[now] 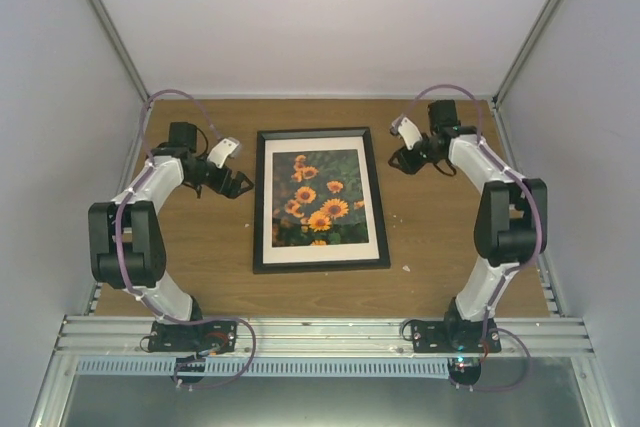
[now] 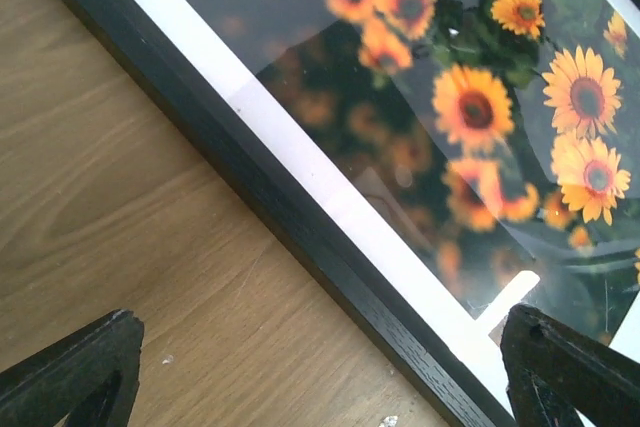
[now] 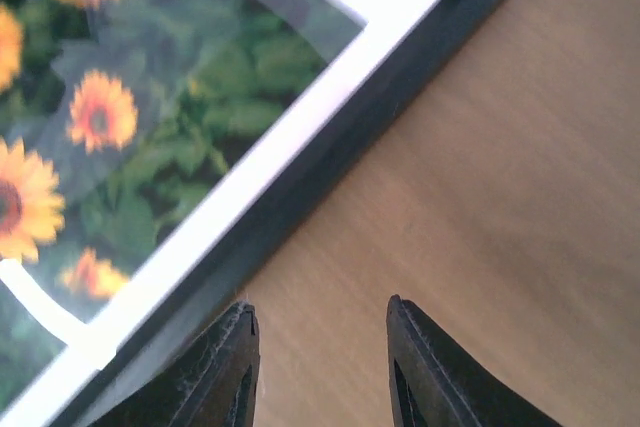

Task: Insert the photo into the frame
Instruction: Adjust the photo frame at the center of the board.

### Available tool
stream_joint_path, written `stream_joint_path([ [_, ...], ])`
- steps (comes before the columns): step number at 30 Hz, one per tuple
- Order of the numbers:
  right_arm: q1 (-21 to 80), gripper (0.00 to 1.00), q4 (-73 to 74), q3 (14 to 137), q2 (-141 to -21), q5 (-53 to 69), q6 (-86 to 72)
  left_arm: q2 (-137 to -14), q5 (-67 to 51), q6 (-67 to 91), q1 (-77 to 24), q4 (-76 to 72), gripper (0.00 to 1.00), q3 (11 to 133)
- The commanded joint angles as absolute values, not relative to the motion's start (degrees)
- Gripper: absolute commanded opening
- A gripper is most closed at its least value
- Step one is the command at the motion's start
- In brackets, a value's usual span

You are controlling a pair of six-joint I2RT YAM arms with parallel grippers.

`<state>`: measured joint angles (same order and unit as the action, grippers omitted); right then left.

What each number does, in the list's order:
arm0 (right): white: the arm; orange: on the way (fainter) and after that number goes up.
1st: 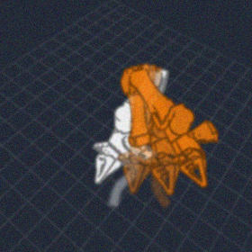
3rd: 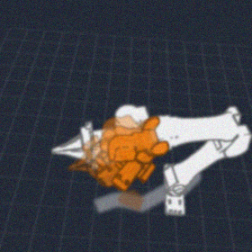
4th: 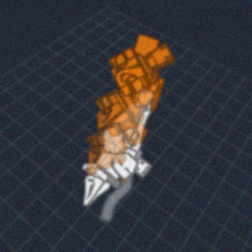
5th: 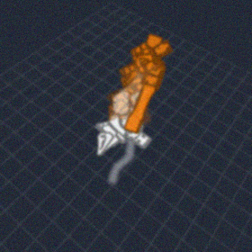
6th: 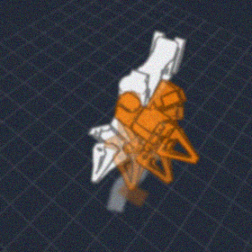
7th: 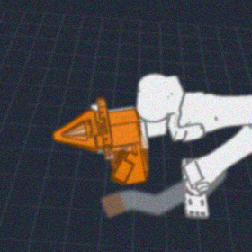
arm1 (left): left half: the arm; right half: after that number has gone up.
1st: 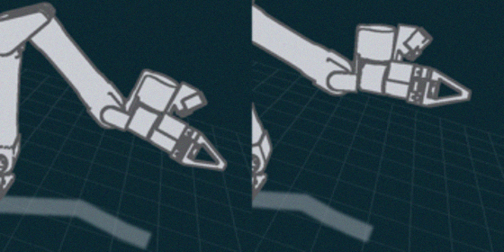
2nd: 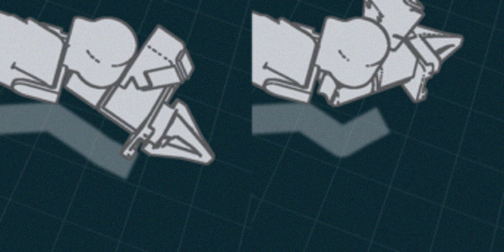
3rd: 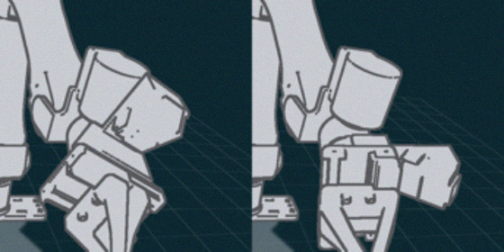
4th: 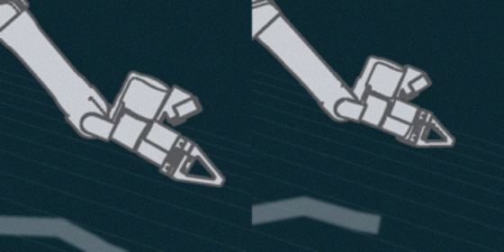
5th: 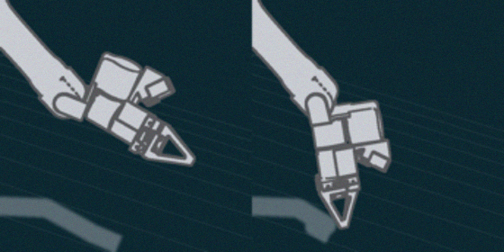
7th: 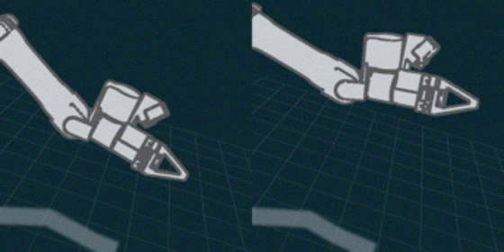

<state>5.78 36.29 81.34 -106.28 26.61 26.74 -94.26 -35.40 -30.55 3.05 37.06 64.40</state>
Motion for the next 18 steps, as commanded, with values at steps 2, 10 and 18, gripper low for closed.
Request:
stream_joint_path([
  [2, 5.87, 0.37, 35.12, 68.19, -102.62, 22.66, 33.87, -91.78, -35.23, -27.94, 3.5, 36.69, 0.98, 65.44],
  [10, 7.69, 0.37, 30.95, 55.91, -99.16, 21.73, 34.93, -89.29, -34.92, -26.73, 3.91, 35.51, 0.99, 64.2],
  [18, 15.25, 0.36, 29.42, 49.58, -96.9, 24.09, 31.76, -88.14, -35.24, -25.52, 4.12, 35.72, 0.99, 65.33],
])
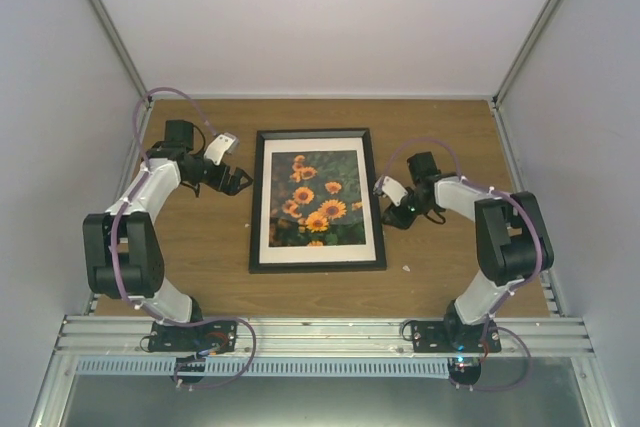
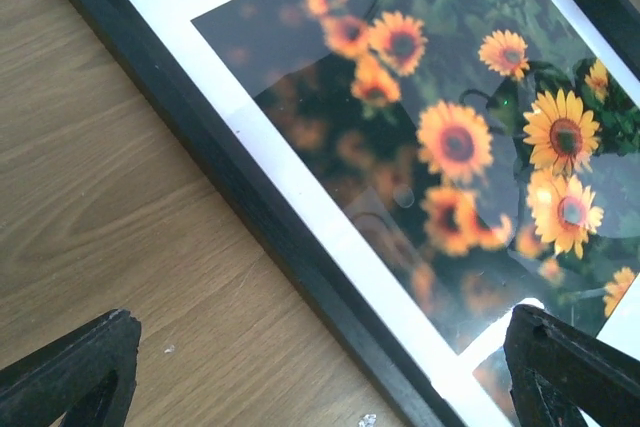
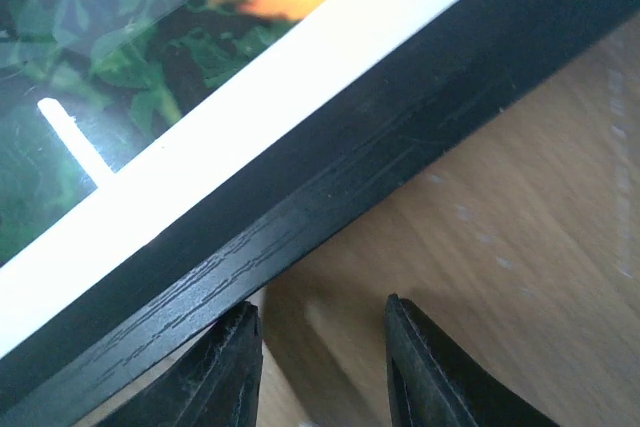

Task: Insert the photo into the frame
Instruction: Adjust the photo frame at the center of the board, then reset both arms

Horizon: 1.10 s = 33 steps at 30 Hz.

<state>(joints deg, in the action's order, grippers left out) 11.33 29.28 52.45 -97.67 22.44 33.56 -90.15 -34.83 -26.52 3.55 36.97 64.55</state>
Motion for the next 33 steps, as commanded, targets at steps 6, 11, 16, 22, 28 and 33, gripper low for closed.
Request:
stream_joint_path([
  [6, 15.42, 0.36, 33.15, 52.56, -92.66, 24.57, 30.26, -86.39, -35.49, -25.0, 4.67, 37.09, 0.99, 67.57],
  [11, 10.89, 0.62, 39.72, 63.5, -88.22, 27.38, 28.75, -86.25, -37.52, -22.89, 7.04, 39.76, 0.99, 73.81],
  [16, 5.95, 0.86, 45.03, 79.33, -86.45, 30.79, 27.04, -90.33, -38.3, -16.49, 12.05, 44.49, 0.99, 88.77],
  [22, -1.48, 1.0, 44.96, 90.28, -86.27, 34.2, 24.12, -92.56, -42.18, -12.99, 19.75, 45.92, 0.99, 98.3],
  [28, -12.98, 1.0, 39.89, 86.14, -84.99, 39.75, 21.96, -92.11, -40.03, -14.83, 25.8, 45.07, 0.99, 95.01],
  [33, -18.09, 1.0, 33.67, 74.16, -84.11, 40.05, 23.61, -87.67, -38.34, -16.9, 27.16, 39.54, 0.99, 81.89],
])
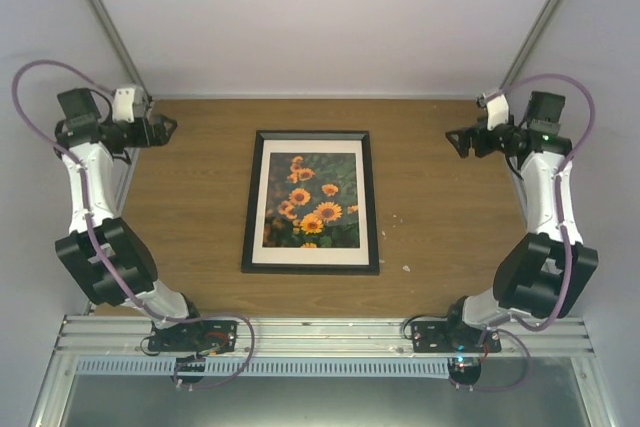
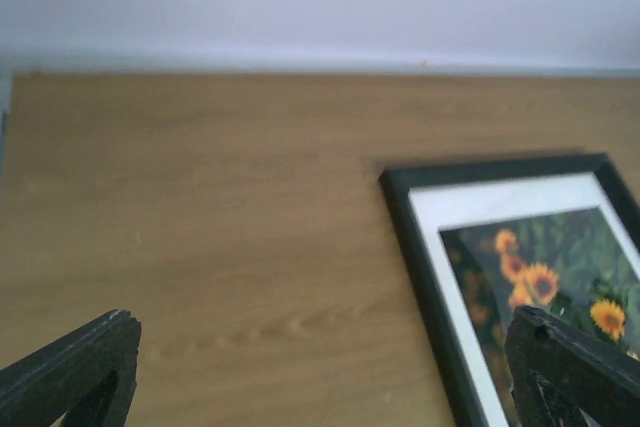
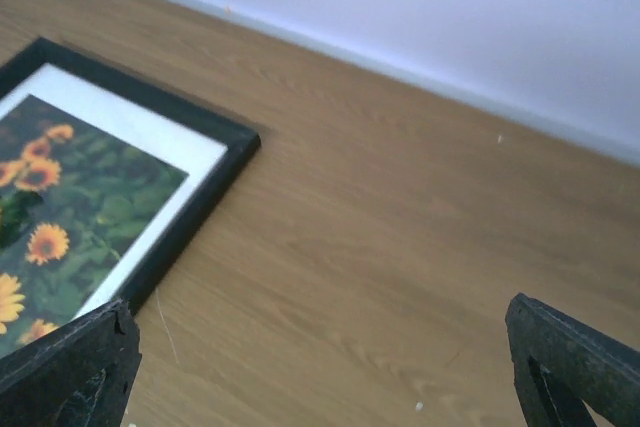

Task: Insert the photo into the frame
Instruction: Reset both arms

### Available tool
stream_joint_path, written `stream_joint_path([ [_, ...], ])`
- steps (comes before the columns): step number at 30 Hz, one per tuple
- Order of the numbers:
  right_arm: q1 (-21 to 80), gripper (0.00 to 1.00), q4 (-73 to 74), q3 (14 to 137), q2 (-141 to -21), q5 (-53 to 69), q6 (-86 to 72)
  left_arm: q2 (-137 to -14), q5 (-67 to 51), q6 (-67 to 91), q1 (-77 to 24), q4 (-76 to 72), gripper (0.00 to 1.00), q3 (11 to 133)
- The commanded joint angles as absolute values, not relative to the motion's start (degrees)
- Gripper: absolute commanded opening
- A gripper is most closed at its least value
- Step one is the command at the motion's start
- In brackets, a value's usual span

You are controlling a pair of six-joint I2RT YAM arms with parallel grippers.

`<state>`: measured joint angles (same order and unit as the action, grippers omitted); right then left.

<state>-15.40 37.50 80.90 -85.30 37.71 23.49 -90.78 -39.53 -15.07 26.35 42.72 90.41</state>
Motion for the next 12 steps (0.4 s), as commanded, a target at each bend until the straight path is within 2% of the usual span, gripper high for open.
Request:
stream_joint_path([
  [1, -18.96, 1.0, 32.35, 71.91, -83.97, 39.92, 23.87, -86.71, -37.72, -17.22, 27.16, 38.33, 0.99, 78.96],
  [6, -21.06, 1.0, 30.66, 64.86, -82.72, 41.34, 24.3, -82.64, -36.07, -18.62, 27.16, 33.69, 0.99, 67.72],
  [12, -21.09, 1.0, 29.7, 62.77, -81.72, 42.35, 24.07, -80.68, -37.58, -17.87, 27.07, 31.06, 0.99, 65.37],
])
